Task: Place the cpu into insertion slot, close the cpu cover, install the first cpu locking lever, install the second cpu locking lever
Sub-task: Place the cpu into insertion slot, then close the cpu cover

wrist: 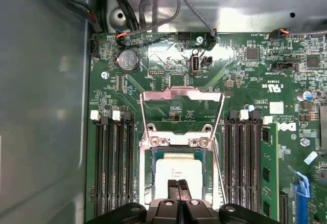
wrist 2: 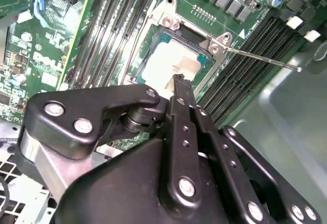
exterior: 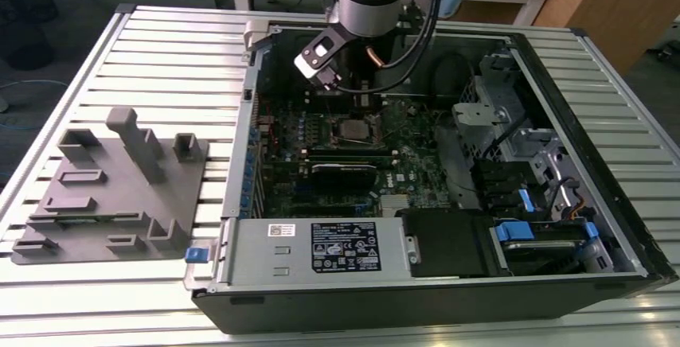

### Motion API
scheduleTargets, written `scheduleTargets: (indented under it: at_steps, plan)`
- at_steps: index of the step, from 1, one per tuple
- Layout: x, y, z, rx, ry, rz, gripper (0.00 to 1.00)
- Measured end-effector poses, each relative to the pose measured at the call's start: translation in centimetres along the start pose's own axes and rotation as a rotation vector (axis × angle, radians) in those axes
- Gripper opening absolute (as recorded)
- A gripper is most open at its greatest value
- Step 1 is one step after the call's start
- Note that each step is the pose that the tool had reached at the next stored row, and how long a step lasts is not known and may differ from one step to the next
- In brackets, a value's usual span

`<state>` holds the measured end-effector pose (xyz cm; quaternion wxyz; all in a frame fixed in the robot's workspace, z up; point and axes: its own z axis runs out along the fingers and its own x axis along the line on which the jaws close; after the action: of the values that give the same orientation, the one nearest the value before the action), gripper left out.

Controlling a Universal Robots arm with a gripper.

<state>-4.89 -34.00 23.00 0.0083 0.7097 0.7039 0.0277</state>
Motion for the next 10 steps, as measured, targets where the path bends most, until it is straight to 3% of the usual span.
scheduleTargets:
  at_steps: [10]
  plan:
    - [0.01,0.03,-0.60,0.0001,-0.0002,0.000,0.10]
